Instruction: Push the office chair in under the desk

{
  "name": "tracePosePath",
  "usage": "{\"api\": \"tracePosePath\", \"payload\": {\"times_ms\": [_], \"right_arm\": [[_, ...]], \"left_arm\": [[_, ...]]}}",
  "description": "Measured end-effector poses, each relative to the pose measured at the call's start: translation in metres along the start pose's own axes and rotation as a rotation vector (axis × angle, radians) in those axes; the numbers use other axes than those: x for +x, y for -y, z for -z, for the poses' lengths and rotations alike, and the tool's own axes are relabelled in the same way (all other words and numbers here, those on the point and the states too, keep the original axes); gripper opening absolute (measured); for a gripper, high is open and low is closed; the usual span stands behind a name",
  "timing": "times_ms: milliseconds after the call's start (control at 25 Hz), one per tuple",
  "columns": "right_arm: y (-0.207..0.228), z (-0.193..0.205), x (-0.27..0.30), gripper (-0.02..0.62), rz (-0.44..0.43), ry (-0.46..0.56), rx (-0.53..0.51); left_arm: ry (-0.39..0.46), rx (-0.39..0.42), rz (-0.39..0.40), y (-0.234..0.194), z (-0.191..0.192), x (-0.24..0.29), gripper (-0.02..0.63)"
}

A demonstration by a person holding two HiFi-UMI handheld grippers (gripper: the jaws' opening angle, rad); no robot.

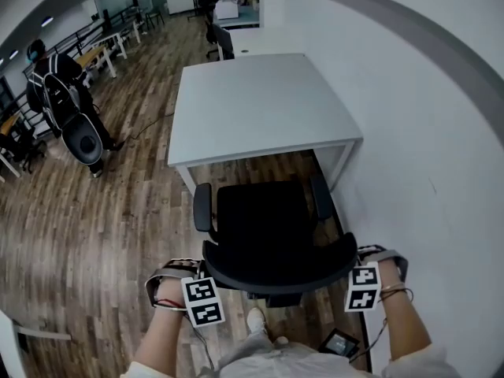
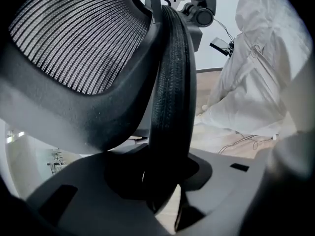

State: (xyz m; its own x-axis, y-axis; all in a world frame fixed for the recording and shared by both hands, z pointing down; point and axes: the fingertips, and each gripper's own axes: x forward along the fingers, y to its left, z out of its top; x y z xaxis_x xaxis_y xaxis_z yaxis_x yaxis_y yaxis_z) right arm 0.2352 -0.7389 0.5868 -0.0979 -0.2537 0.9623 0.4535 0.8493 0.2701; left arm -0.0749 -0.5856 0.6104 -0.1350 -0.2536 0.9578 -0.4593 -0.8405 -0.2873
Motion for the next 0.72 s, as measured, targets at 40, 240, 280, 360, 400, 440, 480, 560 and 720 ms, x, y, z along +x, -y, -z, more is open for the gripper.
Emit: {"api": "tracePosePath", "payload": {"times_ms": [40, 240, 280, 360, 400, 440, 480, 560, 720], "right_arm": [[0.006, 0.000, 0.002, 0.137, -0.001, -0.002, 0.001], [0.034, 0.000, 0.015, 0.137, 0.011, -0.005, 0.015], [0.041, -0.003, 0.015, 0.137, 0.011, -0.001, 0.011], [0.054, -0.008, 0.015, 0.137, 0.010, 0.008, 0.004], [0.059, -0.009, 0.016, 0.137, 0.011, 0.009, 0.003], [0.063, -0.008, 0.018, 0.137, 0.015, 0.006, 0.005], [0.066, -0.006, 0.021, 0.137, 0.020, 0.002, 0.010], [0.074, -0.002, 0.028, 0.137, 0.028, -0.007, 0.022], [0.099, -0.005, 0.030, 0.137, 0.013, -0.006, 0.015]], "left_arm": [[0.000, 0.000, 0.002, -0.006, 0.000, 0.002, 0.124], [-0.002, 0.005, 0.004, -0.035, 0.002, 0.014, 0.124], [-0.001, 0.006, 0.004, -0.042, 0.003, 0.016, 0.124], [0.001, 0.006, 0.004, -0.052, 0.003, 0.019, 0.124], [0.003, 0.005, 0.003, -0.057, 0.004, 0.021, 0.124], [0.004, 0.004, 0.002, -0.061, 0.004, 0.022, 0.124], [0.004, 0.003, 0.000, -0.065, 0.005, 0.023, 0.124], [0.000, 0.002, -0.006, -0.074, 0.006, 0.025, 0.124], [-0.010, -0.002, -0.003, -0.097, 0.006, 0.032, 0.124]]}}
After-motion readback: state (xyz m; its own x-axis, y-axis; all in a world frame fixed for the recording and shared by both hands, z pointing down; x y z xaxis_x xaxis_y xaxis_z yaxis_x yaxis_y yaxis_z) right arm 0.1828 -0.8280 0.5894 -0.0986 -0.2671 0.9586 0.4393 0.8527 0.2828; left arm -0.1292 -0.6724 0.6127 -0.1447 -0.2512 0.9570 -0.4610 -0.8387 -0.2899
